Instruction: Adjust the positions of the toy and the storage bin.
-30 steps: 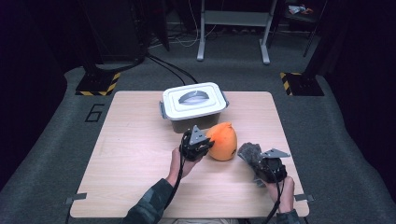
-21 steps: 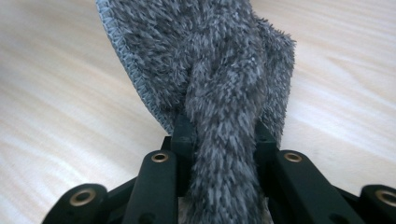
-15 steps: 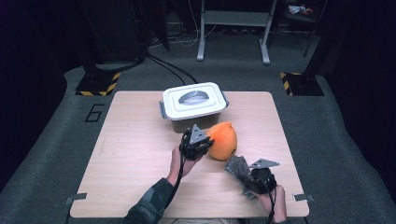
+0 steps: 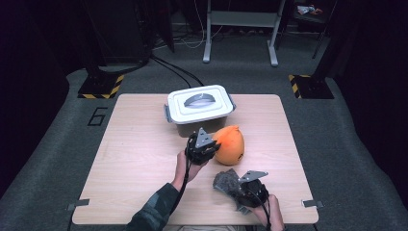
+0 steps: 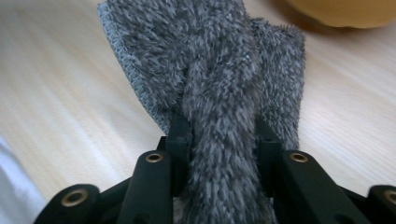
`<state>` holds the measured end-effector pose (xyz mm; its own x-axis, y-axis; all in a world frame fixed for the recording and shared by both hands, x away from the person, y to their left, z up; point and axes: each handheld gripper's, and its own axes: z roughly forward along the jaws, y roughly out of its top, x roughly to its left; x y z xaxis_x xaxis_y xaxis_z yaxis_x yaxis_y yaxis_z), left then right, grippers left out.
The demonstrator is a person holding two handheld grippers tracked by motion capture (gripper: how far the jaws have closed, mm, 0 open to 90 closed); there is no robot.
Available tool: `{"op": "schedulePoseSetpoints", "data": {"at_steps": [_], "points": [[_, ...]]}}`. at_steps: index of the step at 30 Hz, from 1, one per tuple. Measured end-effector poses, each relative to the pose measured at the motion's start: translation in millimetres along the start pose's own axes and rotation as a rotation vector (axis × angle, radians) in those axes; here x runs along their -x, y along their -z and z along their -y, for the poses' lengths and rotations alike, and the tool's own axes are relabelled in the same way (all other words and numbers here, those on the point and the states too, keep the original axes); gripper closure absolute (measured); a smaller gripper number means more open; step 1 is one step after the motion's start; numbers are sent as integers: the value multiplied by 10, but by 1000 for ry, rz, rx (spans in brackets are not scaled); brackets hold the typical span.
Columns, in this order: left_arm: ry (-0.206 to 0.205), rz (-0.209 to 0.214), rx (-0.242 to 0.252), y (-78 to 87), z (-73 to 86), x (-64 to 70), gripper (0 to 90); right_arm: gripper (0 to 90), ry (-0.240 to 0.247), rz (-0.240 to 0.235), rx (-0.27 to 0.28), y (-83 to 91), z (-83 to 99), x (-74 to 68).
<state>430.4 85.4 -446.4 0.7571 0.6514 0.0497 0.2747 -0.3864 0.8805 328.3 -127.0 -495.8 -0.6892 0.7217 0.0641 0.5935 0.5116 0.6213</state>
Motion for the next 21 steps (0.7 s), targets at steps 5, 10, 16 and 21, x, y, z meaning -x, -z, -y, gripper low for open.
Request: {"op": "schedulePoseSetpoints", "data": {"at_steps": [5,10,16,21], "points": [[3,-1,4,-3,2,0,798,610,41,-48,-24,-63,-25,-83],[4,2,4,-2,4,-3,797,434,66,-65,-14,-34,-66,-101],[4,3,4,-3,3,-2,797,233,41,-66,44,116,-99,-70],[3,4,0,-1,3,-7,797,143,-11,-25,91,215,-84,90]]}}
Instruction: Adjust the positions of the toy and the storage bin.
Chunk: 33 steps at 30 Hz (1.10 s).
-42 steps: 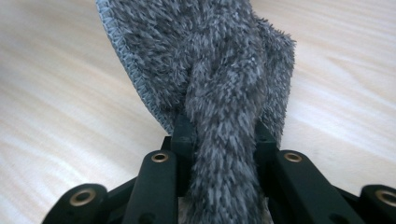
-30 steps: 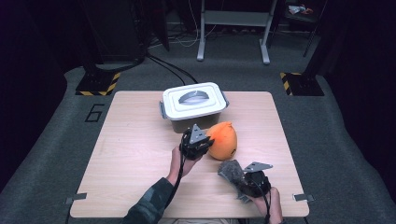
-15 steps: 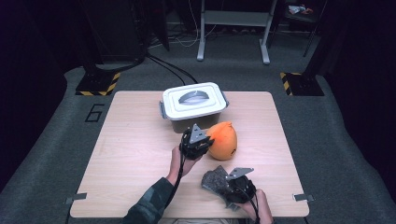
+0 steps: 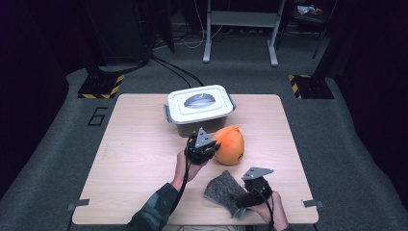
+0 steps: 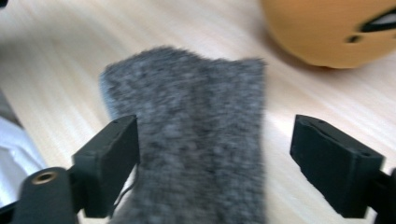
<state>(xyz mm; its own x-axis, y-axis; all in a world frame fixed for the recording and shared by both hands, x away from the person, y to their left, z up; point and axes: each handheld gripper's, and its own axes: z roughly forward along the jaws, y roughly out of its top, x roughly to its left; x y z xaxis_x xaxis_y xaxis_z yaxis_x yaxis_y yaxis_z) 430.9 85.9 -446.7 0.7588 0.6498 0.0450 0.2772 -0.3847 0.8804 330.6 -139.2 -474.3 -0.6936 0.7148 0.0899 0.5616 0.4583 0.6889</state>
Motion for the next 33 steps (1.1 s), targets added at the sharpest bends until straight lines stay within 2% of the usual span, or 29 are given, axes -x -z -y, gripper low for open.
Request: {"op": "schedulePoseSetpoints", "data": {"at_steps": [2,3,4,5,7,9,14,17,18,19,21,22,23,25,29,31,33], "points": [[-4,0,-3,3,-2,-6,798,125,-16,53,14,23,8,83],[-5,-1,-4,3,-1,-8,798,109,-25,41,17,36,15,142],[-4,-2,-4,3,0,-8,798,105,-52,49,33,45,23,193],[-4,-1,-4,3,0,-7,799,96,-61,83,37,55,29,243],[-4,0,-4,1,-1,-6,799,85,-83,108,56,72,42,351],[-4,1,-4,1,-1,-6,800,78,-100,164,62,74,60,455],[-9,0,-7,1,-2,-16,801,55,-160,239,72,-6,147,719],[-12,0,-7,-1,-3,-17,806,41,-176,287,63,-85,203,836],[-13,0,-10,2,-4,-16,809,31,-168,298,59,-110,227,877],[-11,4,-6,-1,-4,-14,813,25,-187,311,60,-138,240,902],[-14,2,-3,-2,-6,-8,818,20,-184,335,57,-178,279,960],[-19,0,-4,0,-9,-5,821,20,-195,345,62,-195,292,986],[-14,5,-1,-2,-10,-2,824,17,-212,335,67,-207,307,1018],[-26,3,8,-4,-17,-5,831,20,-219,348,88,-213,337,1061],[-38,7,13,-4,-50,-7,836,13,-244,351,74,-264,375,1118],[-42,20,6,-3,-73,-9,838,31,-246,369,86,-258,373,1121],[-56,17,11,5,-110,-11,839,27,-232,360,65,-268,369,1138]]}}
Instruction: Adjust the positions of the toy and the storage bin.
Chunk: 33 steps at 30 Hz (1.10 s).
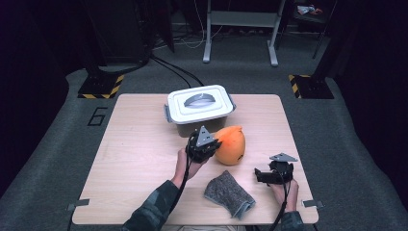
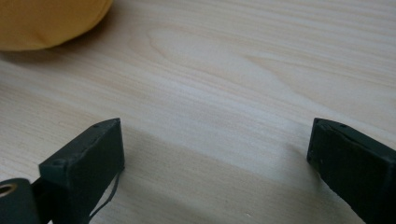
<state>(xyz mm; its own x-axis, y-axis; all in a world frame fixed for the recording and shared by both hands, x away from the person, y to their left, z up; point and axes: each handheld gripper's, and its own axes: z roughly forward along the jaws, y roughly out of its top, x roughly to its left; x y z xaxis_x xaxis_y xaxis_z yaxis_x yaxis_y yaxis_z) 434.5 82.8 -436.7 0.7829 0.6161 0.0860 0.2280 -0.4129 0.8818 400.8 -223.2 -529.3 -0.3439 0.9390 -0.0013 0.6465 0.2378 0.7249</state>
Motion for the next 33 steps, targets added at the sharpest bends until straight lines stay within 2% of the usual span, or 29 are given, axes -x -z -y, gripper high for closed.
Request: {"op": "schedulePoseSetpoints", "data": {"at_steps": [5,7,15,23,24,28,33], "points": [[-22,-7,10,51,-73,-8,841,23,-1,-10,-2,-5,-6,0],[-12,-7,17,79,-84,-13,841,23,0,-9,-1,-6,-5,0],[-28,-16,27,228,-145,-48,840,22,0,-9,-1,-6,-5,-1],[-24,-26,43,369,-150,-62,839,23,1,-10,-2,-6,-4,-2],[-33,-23,38,395,-151,-73,839,23,1,-10,-2,-6,-4,-2],[-29,-40,49,474,-137,-85,838,23,2,-10,-2,-5,-4,-3],[-22,-50,40,583,-93,-127,838,25,5,-9,-3,-2,0,-1]]}}
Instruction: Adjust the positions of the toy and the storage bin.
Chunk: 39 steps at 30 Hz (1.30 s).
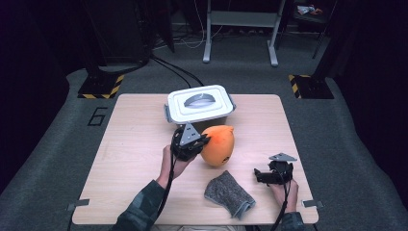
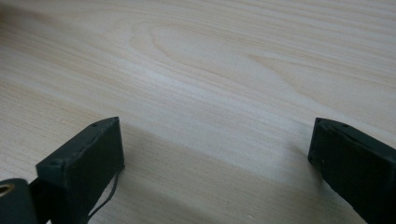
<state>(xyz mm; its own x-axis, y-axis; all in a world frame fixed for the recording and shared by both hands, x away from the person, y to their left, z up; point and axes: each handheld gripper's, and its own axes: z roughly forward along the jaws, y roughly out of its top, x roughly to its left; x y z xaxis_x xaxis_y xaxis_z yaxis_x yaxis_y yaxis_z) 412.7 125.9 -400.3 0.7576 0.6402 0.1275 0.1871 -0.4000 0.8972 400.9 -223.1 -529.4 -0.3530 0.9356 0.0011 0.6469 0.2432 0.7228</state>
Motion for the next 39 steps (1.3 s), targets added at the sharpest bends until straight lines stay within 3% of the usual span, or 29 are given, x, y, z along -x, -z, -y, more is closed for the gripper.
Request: {"op": "schedulePoseSetpoints", "data": {"at_steps": [20,39], "points": [[30,-66,-15,423,250,-149,837,25,1,0,1,-1,0,1],[77,-165,-23,879,537,-352,836,25,2,0,1,-1,0,1]]}}
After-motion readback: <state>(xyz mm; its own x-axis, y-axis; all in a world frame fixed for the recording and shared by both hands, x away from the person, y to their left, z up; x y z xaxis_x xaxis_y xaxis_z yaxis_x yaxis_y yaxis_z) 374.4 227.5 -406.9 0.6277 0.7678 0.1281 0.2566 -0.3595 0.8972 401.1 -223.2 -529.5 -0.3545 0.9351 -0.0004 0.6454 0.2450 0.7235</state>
